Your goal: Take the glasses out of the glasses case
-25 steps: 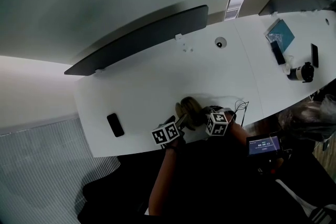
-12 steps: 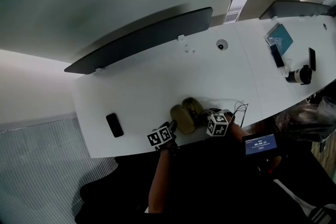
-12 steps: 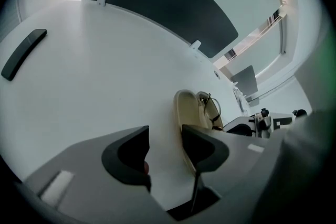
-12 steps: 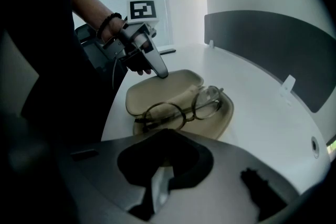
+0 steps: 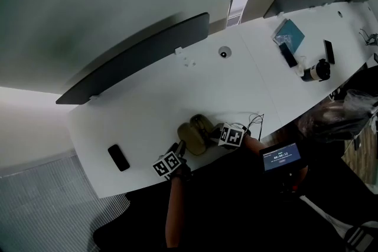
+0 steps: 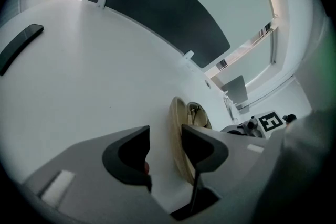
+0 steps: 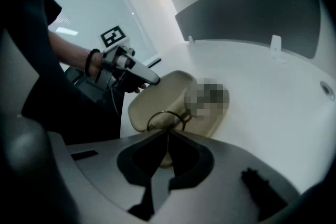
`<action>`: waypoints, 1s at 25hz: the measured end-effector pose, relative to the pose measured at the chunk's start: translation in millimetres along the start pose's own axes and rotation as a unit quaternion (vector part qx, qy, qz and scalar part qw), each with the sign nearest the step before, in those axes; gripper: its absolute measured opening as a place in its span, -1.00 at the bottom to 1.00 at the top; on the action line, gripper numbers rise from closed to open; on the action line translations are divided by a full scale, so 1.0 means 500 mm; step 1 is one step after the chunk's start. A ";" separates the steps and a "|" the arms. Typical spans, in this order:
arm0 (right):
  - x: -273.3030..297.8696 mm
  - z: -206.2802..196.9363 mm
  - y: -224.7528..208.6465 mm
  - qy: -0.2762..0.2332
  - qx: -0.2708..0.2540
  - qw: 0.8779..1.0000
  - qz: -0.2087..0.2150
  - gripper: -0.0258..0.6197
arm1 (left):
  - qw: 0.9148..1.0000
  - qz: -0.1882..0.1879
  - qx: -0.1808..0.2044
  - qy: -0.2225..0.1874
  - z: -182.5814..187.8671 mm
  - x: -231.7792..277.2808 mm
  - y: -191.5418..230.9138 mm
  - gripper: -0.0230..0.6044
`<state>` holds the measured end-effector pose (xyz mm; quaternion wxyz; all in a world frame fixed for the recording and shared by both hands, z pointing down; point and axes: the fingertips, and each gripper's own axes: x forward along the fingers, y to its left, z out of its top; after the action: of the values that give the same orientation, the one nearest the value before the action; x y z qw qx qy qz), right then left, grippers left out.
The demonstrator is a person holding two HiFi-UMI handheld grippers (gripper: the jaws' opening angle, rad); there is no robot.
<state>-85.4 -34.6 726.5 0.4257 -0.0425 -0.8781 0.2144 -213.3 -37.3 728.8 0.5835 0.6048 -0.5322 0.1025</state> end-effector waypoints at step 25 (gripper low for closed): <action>0.022 0.042 -0.038 -0.010 0.235 0.970 -0.055 -0.28 | 0.991 -0.051 0.117 -0.050 0.054 -0.122 -0.077 -0.29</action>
<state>-106.5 -56.2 730.9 0.4261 0.1096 -0.8081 0.3916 -222.3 -36.8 652.3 0.4857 0.6998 -0.5133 0.1044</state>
